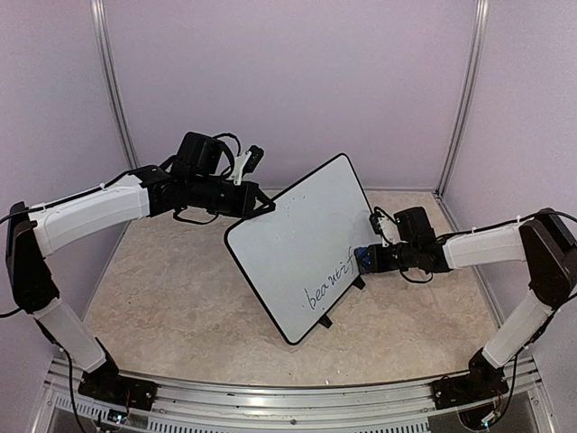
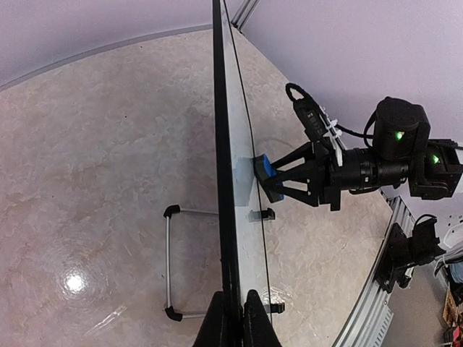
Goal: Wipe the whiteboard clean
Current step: Erase the whiteboard at the center of the board.
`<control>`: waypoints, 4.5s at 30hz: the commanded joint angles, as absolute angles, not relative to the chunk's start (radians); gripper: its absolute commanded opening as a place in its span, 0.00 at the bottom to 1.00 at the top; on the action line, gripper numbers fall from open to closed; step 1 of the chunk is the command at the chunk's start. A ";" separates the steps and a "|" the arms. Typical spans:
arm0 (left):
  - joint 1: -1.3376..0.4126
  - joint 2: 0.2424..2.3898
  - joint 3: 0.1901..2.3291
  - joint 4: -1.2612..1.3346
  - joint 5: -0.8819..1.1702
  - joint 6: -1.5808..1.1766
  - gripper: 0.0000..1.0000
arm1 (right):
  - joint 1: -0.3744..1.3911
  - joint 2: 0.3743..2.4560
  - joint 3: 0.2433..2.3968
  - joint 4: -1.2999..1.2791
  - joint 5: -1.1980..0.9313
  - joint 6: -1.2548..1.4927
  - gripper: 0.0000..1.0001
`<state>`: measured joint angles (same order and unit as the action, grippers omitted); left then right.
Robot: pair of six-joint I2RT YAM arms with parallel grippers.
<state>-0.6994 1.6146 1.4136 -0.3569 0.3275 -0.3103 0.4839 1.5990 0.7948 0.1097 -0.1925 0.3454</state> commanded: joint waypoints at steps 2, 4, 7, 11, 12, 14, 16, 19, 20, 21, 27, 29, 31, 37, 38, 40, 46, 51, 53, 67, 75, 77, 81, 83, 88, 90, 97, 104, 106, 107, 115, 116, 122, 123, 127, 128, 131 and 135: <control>-0.750 1.610 1.408 -0.314 0.465 -0.182 0.00 | 0.511 1.589 0.698 0.055 -0.179 0.318 0.30; -0.750 1.611 1.408 -0.313 0.462 -0.182 0.00 | 0.511 1.589 0.692 0.051 -0.175 0.314 0.29; -0.752 1.613 1.408 -0.314 0.460 -0.181 0.00 | 0.511 1.594 0.701 0.048 -0.176 0.306 0.29; -0.752 1.615 1.408 -0.313 0.459 -0.183 0.00 | 0.510 1.610 0.777 0.024 -0.186 0.287 0.30; -0.752 1.616 1.408 -0.313 0.461 -0.183 0.00 | 0.511 1.615 0.800 0.023 -0.196 0.284 0.29; -0.752 1.618 1.408 -0.314 0.462 -0.183 0.00 | 0.512 1.631 0.855 0.017 -0.220 0.281 0.30; -0.752 1.618 1.408 -0.313 0.460 -0.181 0.00 | 0.517 1.645 0.912 0.007 -0.235 0.279 0.29; -0.752 1.617 1.408 -0.314 0.457 -0.180 0.00 | 0.528 1.669 0.992 -0.021 -0.233 0.268 0.30; -0.752 1.617 1.408 -0.314 0.456 -0.180 0.00 | 0.531 1.675 1.011 -0.027 -0.232 0.267 0.30; -0.752 1.615 1.408 -0.315 0.457 -0.180 0.00 | 0.535 1.680 1.028 -0.032 -0.232 0.264 0.30; -0.752 1.614 1.407 -0.316 0.455 -0.179 0.00 | 0.543 1.684 1.006 -0.029 -0.232 0.270 0.30; -0.752 1.614 1.408 -0.315 0.457 -0.181 0.00 | 0.543 1.674 0.962 -0.015 -0.237 0.281 0.30; -0.752 1.617 1.408 -0.315 0.458 -0.184 0.00 | 0.548 1.660 0.909 -0.003 -0.244 0.296 0.29; -0.752 1.621 1.410 -0.314 0.460 -0.187 0.00 | 0.601 1.638 0.853 0.020 -0.258 0.337 0.29; -0.751 1.621 1.410 -0.316 0.457 -0.186 0.00 | 0.613 1.642 0.856 0.014 -0.252 0.338 0.30; -0.752 1.620 1.410 -0.318 0.453 -0.184 0.00 | 0.626 1.656 0.861 0.007 -0.244 0.344 0.30; -0.752 1.616 1.410 -0.318 0.453 -0.183 0.00 | 0.638 1.673 0.900 -0.060 -0.181 0.342 0.30; -0.752 1.614 1.410 -0.319 0.451 -0.182 0.00 | 0.631 1.663 0.977 -0.093 -0.109 0.354 0.30; -0.752 1.609 1.411 -0.321 0.448 -0.180 0.00 | 0.630 1.659 0.959 -0.057 -0.111 0.378 0.30; -0.759 1.595 1.410 -0.322 0.445 -0.178 0.00 | 0.519 1.620 0.787 0.258 0.073 0.417 0.31; -0.761 1.599 1.410 -0.322 0.443 -0.178 0.00 | 0.494 1.645 0.764 0.390 0.008 0.364 0.30; -0.760 1.603 1.410 -0.322 0.445 -0.178 0.00 | 0.505 1.651 0.746 0.426 0.002 0.355 0.30; -0.759 1.606 1.411 -0.322 0.445 -0.179 0.00 | 0.544 1.659 0.705 0.477 0.002 0.323 0.30; -0.758 1.608 1.411 -0.323 0.447 -0.179 0.00 | 0.558 1.662 0.686 0.489 0.002 0.316 0.30; -0.758 1.614 1.411 -0.320 0.450 -0.181 0.00 | 0.600 1.643 0.644 0.517 0.002 0.295 0.30; -0.756 1.617 1.411 -0.319 0.452 -0.182 0.00 | 0.630 1.630 0.643 0.517 0.002 0.280 0.30; -0.756 1.621 1.411 -0.318 0.453 -0.184 0.00 | 0.741 1.639 0.697 0.465 0.011 0.225 0.30; -0.755 1.619 1.411 -0.318 0.454 -0.184 0.00 | 0.831 1.672 0.744 0.443 0.037 0.218 0.30; -0.755 1.618 1.411 -0.318 0.454 -0.185 0.00 | 0.863 1.681 0.751 0.441 0.042 0.214 0.30; -0.755 1.619 1.411 -0.318 0.455 -0.185 0.00 | 0.877 1.685 0.756 0.440 0.047 0.212 0.30; -0.752 1.617 1.411 -0.318 0.454 -0.186 0.00 | 0.910 1.684 0.742 0.455 0.070 0.255 0.30; -0.752 1.617 1.411 -0.318 0.452 -0.186 0.00 | 0.899 1.681 0.733 0.456 0.069 0.262 0.30; -0.751 1.617 1.411 -0.318 0.453 -0.186 0.00 | 0.768 1.639 0.658 0.457 0.029 0.300 0.30; -0.750 1.618 1.411 -0.318 0.453 -0.186 0.00 | 0.745 1.631 0.646 0.460 0.020 0.303 0.30; -0.749 1.619 1.411 -0.316 0.453 -0.187 0.00 | 0.670 1.614 0.615 0.462 0.002 0.302 0.30; -0.749 1.618 1.411 -0.316 0.453 -0.187 0.00 | 0.653 1.615 0.609 0.463 0.002 0.301 0.30; -0.749 1.620 1.411 -0.316 0.455 -0.187 0.00 | 0.619 1.618 0.590 0.476 0.002 0.305 0.29; -0.749 1.624 1.410 -0.316 0.459 -0.189 0.00 | 0.597 1.641 0.583 0.492 0.002 0.298 0.29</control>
